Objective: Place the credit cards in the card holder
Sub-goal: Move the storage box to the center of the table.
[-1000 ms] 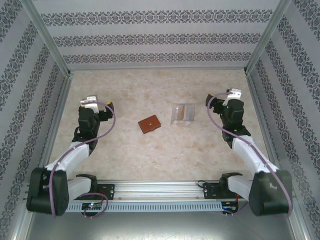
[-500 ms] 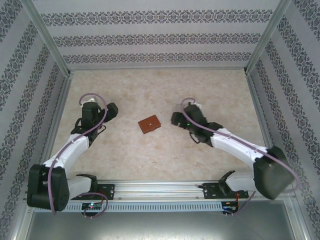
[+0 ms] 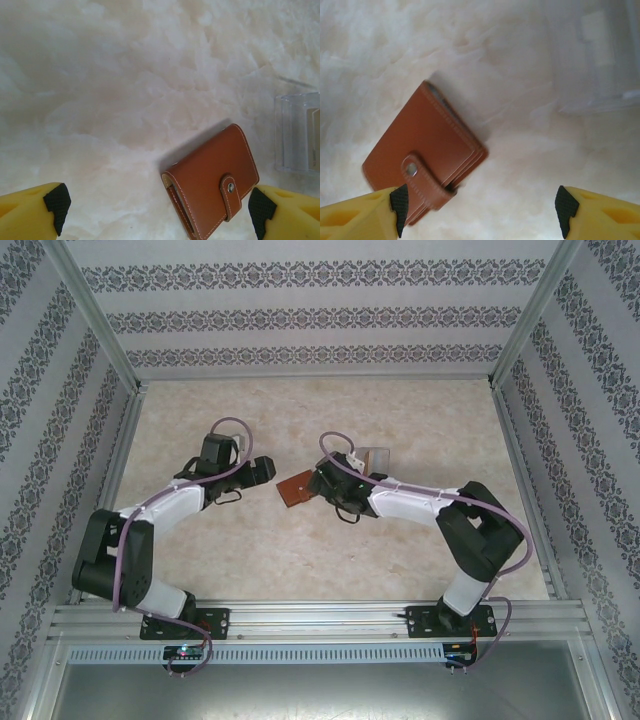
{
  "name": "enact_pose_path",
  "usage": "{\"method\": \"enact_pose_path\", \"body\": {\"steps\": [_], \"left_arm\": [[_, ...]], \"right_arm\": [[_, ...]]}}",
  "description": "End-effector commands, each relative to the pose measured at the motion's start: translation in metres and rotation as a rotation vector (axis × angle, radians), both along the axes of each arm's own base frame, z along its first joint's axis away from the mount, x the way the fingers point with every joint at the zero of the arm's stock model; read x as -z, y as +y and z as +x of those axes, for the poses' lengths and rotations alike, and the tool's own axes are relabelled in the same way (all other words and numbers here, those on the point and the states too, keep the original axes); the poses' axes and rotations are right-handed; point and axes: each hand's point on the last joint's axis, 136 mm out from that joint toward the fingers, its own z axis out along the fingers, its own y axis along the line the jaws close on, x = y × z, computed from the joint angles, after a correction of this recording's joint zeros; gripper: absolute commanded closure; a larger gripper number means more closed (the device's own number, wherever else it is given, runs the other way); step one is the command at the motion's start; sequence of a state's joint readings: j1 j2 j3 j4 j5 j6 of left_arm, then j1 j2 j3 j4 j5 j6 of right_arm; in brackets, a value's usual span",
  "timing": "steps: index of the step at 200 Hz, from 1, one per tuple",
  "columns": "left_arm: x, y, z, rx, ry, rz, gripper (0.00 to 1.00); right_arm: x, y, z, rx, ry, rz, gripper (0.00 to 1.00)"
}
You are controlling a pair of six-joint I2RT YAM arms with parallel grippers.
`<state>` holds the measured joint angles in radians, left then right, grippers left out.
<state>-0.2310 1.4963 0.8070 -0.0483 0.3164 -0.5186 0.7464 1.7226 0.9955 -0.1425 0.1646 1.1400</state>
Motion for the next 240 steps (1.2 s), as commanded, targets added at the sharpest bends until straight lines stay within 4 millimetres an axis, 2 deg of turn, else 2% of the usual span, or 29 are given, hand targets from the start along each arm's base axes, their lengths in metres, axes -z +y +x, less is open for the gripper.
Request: {"method": "enact_pose_path", "body": {"steps": [1,16,42,89,113,147,157,175,179,184,188,218,240], "left_arm": [[0.003,-0.009,0.002,0.044,0.036,-0.02,0.06],[0.01,-0.01,0.004,0.04,0.054,-0.025,0.06],[0.015,-0.015,0.003,0.047,0.067,-0.048,0.07],[0.019,-0.019,0.005,0.048,0.07,-0.053,0.06],[0.019,-0.025,0.008,0.061,0.08,-0.062,0.07],[0.018,-0.025,0.009,0.064,0.067,-0.051,0.08],[0.017,-0.026,0.01,0.067,0.071,-0.048,0.09],[0.018,-0.026,0.009,0.066,0.076,-0.045,0.08],[0.018,-0.026,0.009,0.067,0.074,-0.044,0.08],[0.019,-0.026,0.009,0.065,0.073,-0.043,0.08],[0.019,-0.026,0.009,0.066,0.074,-0.044,0.08],[0.018,-0.023,0.006,0.069,0.089,-0.022,0.08],[0.018,-0.018,0.002,0.06,0.084,0.004,0.08]], "right_arm": [[0.004,-0.012,0.012,0.05,0.008,-0.034,0.2],[0.007,-0.024,0.016,0.053,0.006,-0.075,0.2],[0.007,-0.066,0.018,0.11,0.0,-0.156,0.2],[-0.023,-0.122,0.023,0.086,-0.076,-0.335,0.18],[-0.041,-0.115,0.026,-0.044,-0.162,-0.337,0.17],[-0.055,-0.132,0.024,-0.084,-0.253,-0.349,0.15],[-0.056,-0.135,0.024,-0.097,-0.258,-0.312,0.15],[-0.059,-0.127,0.026,-0.175,-0.271,-0.203,0.14],[-0.06,-0.125,0.027,-0.194,-0.273,-0.188,0.12],[-0.061,-0.123,0.028,-0.215,-0.276,-0.177,0.04],[-0.059,-0.124,0.028,-0.217,-0.271,-0.186,0.02],[-0.041,-0.15,0.029,-0.143,-0.236,-0.212,0.02],[-0.042,-0.161,0.023,-0.121,-0.25,-0.198,0.12]]}}
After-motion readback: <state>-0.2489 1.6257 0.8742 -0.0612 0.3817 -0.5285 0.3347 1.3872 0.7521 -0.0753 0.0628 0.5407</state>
